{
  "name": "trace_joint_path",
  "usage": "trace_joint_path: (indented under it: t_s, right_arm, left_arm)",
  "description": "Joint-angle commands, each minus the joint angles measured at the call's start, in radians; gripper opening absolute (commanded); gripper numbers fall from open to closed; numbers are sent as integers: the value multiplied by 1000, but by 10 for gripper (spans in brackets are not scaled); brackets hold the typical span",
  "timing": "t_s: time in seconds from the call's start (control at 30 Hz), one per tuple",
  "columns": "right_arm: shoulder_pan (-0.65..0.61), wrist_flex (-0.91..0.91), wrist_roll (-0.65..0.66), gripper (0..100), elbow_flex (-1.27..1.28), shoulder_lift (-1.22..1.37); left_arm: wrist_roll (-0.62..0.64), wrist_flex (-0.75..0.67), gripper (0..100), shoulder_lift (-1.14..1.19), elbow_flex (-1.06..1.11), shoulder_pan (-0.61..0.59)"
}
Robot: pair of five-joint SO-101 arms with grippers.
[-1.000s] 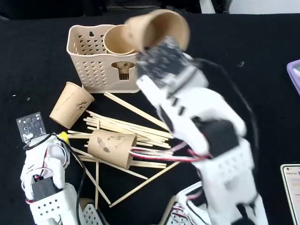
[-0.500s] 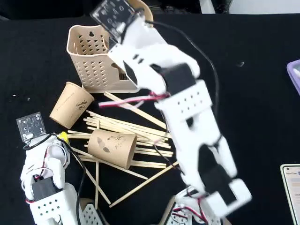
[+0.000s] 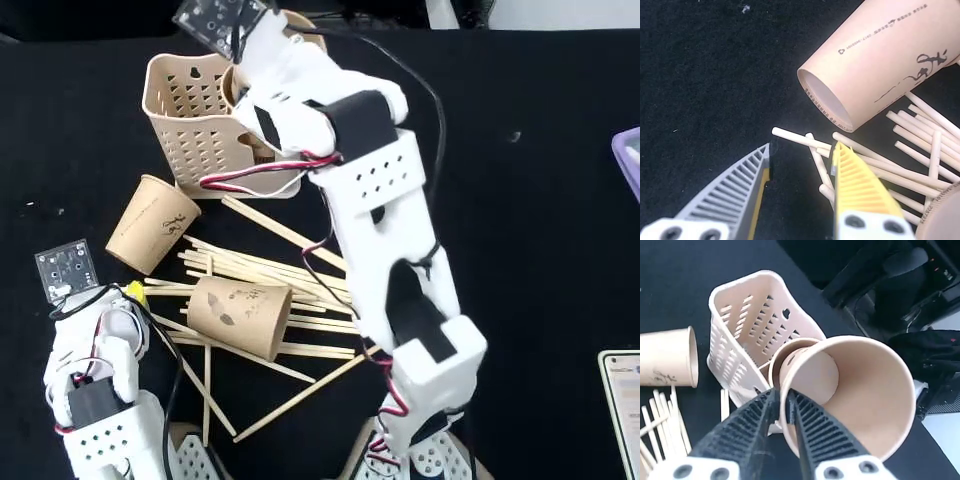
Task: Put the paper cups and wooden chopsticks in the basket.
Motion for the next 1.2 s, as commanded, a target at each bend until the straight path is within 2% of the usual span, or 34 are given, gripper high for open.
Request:
trace_joint_path:
  t_s: [0.0, 0.1, 0.23, 0.3, 0.43, 0.63, 0.8, 0.97, 1.17]
  right_arm:
    - [18, 25, 26, 12, -71, 8]
    - [15, 25, 23, 52, -76, 12]
    - [14, 23, -8, 228, -107, 5]
    - [14, 23, -9, 263, -154, -5]
    - [14, 64, -9, 208, -272, -35]
    - [-5, 259, -9, 114, -409, -70]
    - [-51, 270, -11, 99, -410, -125]
    - [-157, 272, -64, 100, -223, -306]
    - [-279, 265, -64, 100, 371, -677]
  left_arm:
    - [3, -20, 199, -2, -13, 12]
    - [3, -20, 199, -2, -13, 12]
    - [3, -20, 199, -2, -13, 12]
    - [3, -20, 199, -2, -13, 12]
    - [3, -20, 199, -2, -13, 12]
    - [3, -20, 199, -2, -13, 12]
    - [3, -20, 199, -2, -13, 12]
    - [3, -20, 199, -2, -13, 10]
    - [3, -20, 199, -2, -13, 10]
